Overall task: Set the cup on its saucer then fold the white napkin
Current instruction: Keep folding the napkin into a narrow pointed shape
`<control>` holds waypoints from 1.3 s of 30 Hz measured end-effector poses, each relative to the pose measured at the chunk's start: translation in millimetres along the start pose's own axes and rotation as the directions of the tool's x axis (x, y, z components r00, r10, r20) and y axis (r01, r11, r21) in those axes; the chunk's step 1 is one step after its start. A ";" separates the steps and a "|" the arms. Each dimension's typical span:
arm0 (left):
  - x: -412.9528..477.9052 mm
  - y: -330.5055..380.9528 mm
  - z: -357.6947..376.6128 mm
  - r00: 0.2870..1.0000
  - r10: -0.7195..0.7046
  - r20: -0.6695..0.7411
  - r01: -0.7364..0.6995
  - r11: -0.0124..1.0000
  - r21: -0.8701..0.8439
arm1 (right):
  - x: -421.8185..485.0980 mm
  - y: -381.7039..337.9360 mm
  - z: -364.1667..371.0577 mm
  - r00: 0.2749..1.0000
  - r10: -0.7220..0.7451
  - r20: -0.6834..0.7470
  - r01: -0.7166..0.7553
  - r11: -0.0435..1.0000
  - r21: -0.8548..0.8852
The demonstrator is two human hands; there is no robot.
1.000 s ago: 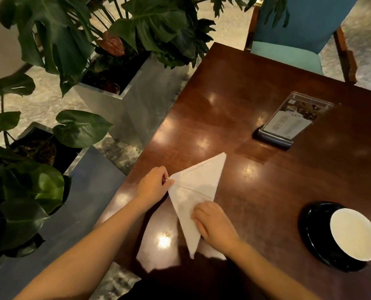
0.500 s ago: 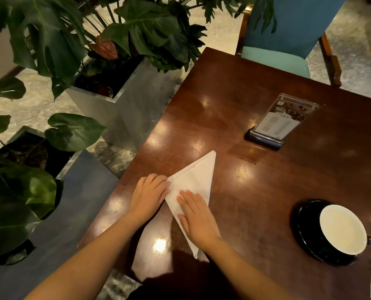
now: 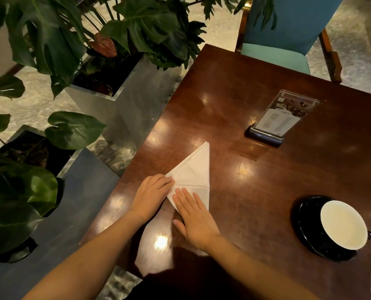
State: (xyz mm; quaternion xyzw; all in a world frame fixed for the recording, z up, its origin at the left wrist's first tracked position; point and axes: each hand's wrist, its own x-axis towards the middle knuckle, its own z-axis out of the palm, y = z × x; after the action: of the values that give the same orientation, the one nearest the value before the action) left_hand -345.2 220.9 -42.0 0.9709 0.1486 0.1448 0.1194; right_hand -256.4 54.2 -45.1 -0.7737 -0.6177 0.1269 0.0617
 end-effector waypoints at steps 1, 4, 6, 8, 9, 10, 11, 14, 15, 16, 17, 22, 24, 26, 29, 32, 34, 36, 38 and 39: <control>-0.5 -1.6 0.9 1.000 0.001 0.011 -0.001 1.000 -0.004 | -6.2 2.0 0.6 1.000 -0.008 -0.002 0.008 1.000 -0.020; -0.8 -8.3 5.3 0.998 0.020 0.055 -0.019 1.000 -0.022 | -29.1 12.2 0.0 0.998 -0.056 0.003 0.056 0.997 -0.053; -1.5 -9.7 7.4 0.997 0.024 0.070 -0.023 1.000 -0.020 | -46.8 18.2 1.0 0.997 -0.080 0.020 0.081 0.994 -0.076; -1.8 -10.2 9.2 0.997 0.028 0.075 -0.027 1.000 -0.011 | -66.2 21.9 3.0 0.997 -0.071 0.021 0.073 0.994 -0.078; -1.7 -10.3 9.7 0.997 0.031 0.072 -0.030 0.999 -0.010 | -75.6 23.2 4.4 0.998 -0.062 0.020 0.063 0.995 -0.074; -1.7 -10.7 10.1 0.997 0.032 0.069 -0.031 0.999 -0.012 | -84.4 24.1 5.9 0.998 -0.054 0.024 0.056 0.996 -0.071; -1.7 -10.5 10.2 0.998 0.030 0.063 -0.029 0.999 -0.018 | -91.5 24.7 7.1 0.998 -0.050 0.024 0.052 0.996 -0.071; -0.9 -7.2 9.4 1.000 0.010 0.028 -0.009 0.999 -0.045 | -98.6 22.9 6.3 0.999 -0.032 -0.015 0.031 0.997 -0.066; -1.1 -5.9 9.6 1.000 -0.004 0.014 0.005 0.998 -0.057 | -96.6 19.9 4.4 0.999 -0.021 -0.037 0.018 0.998 -0.058; -1.7 -4.6 9.8 1.000 -0.019 0.003 0.019 0.998 -0.067 | -94.0 16.1 2.9 0.998 0.000 -0.063 -0.003 0.999 -0.045; -2.1 -3.4 9.7 0.999 -0.033 -0.003 0.032 0.997 -0.074 | -91.5 11.9 1.6 0.995 0.032 -0.097 -0.035 0.999 -0.021; -1.6 -0.9 7.1 0.996 -0.088 -0.006 0.087 0.992 -0.087 | -87.1 -4.3 -3.0 0.976 0.146 -0.161 -0.137 0.988 0.066; -1.3 -0.8 7.3 0.993 -0.117 -0.008 0.115 0.987 -0.108 | -85.4 -7.0 -5.2 0.982 0.159 -0.104 -0.155 0.987 0.043; -1.7 -1.7 9.2 0.992 -0.125 -0.006 0.124 0.987 -0.104 | -80.7 -7.2 -9.3 0.984 0.160 -0.079 -0.161 0.987 -0.010; -1.8 -3.0 10.4 0.992 -0.125 0.007 0.126 0.988 -0.090 | -73.2 -4.2 -21.6 0.982 0.175 -0.069 -0.175 0.985 0.014; -1.5 -3.3 9.1 0.992 -0.125 0.011 0.125 0.990 -0.067 | -71.7 -1.7 -42.7 0.978 0.175 -0.109 -0.157 0.975 0.158; -2.0 -3.2 7.6 0.992 -0.124 0.004 0.124 0.990 -0.070 | -70.3 -0.2 -59.0 0.969 0.215 -0.121 -0.172 0.941 0.290; -3.8 -2.8 5.6 0.994 -0.113 -0.003 0.112 0.990 -0.087 | -65.2 -1.8 -77.8 0.959 0.254 -0.128 -0.185 0.897 0.401; -8.5 -2.1 2.9 0.995 -0.097 -0.017 0.095 0.990 -0.100 | -56.5 -7.4 -95.5 0.952 0.273 -0.139 -0.174 0.854 0.490; -11.9 -1.8 1.7 0.996 -0.090 -0.027 0.087 0.990 -0.108 | -51.6 -10.5 -103.2 0.948 0.283 -0.148 -0.164 0.828 0.536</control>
State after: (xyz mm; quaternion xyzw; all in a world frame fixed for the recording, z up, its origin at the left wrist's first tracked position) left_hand -356.0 218.5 -46.9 0.9532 0.1855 0.1625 0.1752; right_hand -248.6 12.8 62.9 -0.8050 -0.4544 0.2077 0.3200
